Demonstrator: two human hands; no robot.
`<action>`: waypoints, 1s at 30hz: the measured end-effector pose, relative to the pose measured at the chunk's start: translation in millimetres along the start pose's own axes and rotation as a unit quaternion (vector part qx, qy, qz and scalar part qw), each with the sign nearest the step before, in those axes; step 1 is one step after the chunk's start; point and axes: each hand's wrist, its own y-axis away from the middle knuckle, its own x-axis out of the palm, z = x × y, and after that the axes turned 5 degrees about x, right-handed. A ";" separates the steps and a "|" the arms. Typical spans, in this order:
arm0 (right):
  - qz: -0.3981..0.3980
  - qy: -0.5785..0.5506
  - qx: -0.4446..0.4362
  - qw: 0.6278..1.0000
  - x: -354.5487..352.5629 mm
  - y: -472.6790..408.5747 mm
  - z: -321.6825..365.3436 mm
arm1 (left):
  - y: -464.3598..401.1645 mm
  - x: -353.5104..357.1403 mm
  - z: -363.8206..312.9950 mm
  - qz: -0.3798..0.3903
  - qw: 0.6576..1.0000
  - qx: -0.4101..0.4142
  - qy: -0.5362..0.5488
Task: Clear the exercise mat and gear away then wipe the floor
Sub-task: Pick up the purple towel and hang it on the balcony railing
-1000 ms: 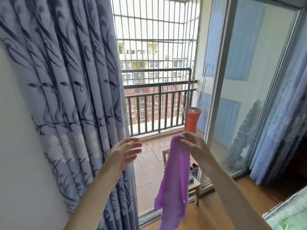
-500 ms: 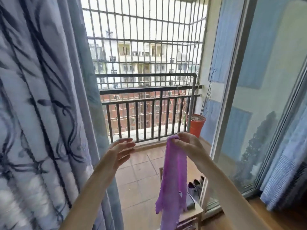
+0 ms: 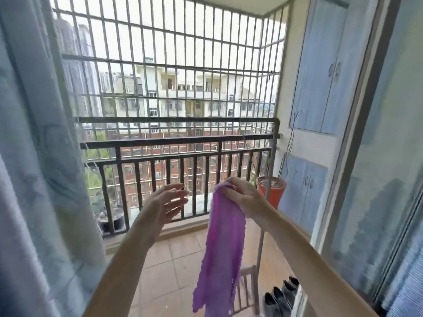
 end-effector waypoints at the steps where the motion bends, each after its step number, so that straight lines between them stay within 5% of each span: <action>1: 0.003 0.002 -0.008 1.000 -2.0 -14.3 0.7 | -14.9 -0.5 -0.7 0.010 1.000 0.007 -0.005; 14: 0.010 0.073 -0.094 0.993 -8.7 -166.5 -23.9 | -139.3 -1.1 31.9 0.133 0.977 0.077 -0.145; 23: 0.036 0.023 -0.185 0.982 -22.7 -260.8 -23.9 | -215.0 -3.0 50.7 0.090 0.977 0.116 -0.151; 30: 0.028 -0.028 -0.174 0.984 -38.6 -320.1 -25.7 | -265.9 -26.7 42.9 -0.062 0.964 0.127 -0.226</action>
